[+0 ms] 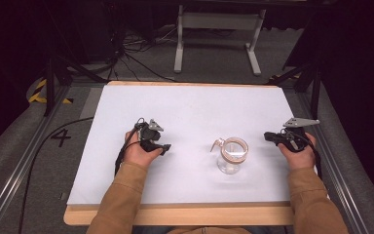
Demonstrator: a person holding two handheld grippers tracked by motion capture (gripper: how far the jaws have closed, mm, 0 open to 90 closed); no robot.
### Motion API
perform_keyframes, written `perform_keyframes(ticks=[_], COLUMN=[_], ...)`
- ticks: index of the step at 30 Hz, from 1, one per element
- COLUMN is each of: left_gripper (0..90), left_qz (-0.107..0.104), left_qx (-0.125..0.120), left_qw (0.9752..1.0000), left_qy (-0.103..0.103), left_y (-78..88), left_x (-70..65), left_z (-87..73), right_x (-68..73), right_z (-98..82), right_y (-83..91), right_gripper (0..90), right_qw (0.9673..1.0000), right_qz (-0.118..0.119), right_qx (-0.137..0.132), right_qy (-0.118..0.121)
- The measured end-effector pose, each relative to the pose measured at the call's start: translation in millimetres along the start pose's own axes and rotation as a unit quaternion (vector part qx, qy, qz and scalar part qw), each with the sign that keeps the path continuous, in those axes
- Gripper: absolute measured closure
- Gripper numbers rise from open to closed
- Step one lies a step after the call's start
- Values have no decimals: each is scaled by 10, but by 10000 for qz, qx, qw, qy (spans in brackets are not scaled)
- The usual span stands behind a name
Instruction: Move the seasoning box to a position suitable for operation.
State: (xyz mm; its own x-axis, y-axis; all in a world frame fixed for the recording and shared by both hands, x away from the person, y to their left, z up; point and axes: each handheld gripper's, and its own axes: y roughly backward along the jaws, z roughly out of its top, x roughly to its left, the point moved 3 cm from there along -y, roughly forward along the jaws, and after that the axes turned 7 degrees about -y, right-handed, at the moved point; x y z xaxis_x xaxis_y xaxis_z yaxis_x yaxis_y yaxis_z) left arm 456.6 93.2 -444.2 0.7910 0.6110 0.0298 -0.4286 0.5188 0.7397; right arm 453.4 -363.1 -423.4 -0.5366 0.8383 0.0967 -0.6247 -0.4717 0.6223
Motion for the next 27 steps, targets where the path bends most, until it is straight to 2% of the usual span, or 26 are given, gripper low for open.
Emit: perform_keyframes(ticks=[2,4,6,7,8,9,11,12,14,15,16,17,20,22,24,27], left_gripper=[449,467,473,473,469,461,404,392,380,367,357,357,356,356,356,359], left_qz=[-66,-56,-5,-65,-100,-106,-121,-141,-211,-298,-298,-357,-384,-307,-330,-218], left_qx=[74,188,122,105,113,161,372,409,395,402,402,422,375,342,312,135], left_qw=[9998,9996,9997,9997,9997,9998,9992,9991,9990,9985,9985,9981,9980,9984,9984,9992], left_qy=[-174,-217,-217,-226,-205,-99,45,23,-62,-212,-212,-261,-320,-323,-331,-302], left_y=[74,169,186,243,280,307,348,372,426,466,466,486,505,513,511,533], left_x=[-29,-57,-67,-94,-108,-126,-160,-182,-241,-292,-292,-314,-348,-350,-354,-355], left_z=[28,74,90,123,145,161,186,205,259,301,301,318,353,362,366,387], right_x=[44,98,132,154,211,246,337,382,468,500,500,565,652,698,732,775], right_z=[32,40,41,41,44,43,40,36,28,28,28,25,10,-13,-36,-66], right_y=[31,15,-3,-14,-32,-42,-61,-71,-87,-91,-91,-111,-168,-212,-244,-297], right_gripper=[878,893,900,900,900,900,900,900,900,900,900,900,900,900,900,900], right_qw=[9999,9997,9994,9991,9985,9979,9961,9951,9931,9921,9921,9900,9871,9855,9843,9829], right_qz=[82,181,261,298,419,499,716,775,841,896,896,1056,1152,1207,1230,1219], right_qx=[-22,40,87,121,158,188,223,264,370,393,393,459,588,675,747,859], right_qy=[94,161,214,265,322,366,468,563,732,780,780,818,940,988,1022,1081])
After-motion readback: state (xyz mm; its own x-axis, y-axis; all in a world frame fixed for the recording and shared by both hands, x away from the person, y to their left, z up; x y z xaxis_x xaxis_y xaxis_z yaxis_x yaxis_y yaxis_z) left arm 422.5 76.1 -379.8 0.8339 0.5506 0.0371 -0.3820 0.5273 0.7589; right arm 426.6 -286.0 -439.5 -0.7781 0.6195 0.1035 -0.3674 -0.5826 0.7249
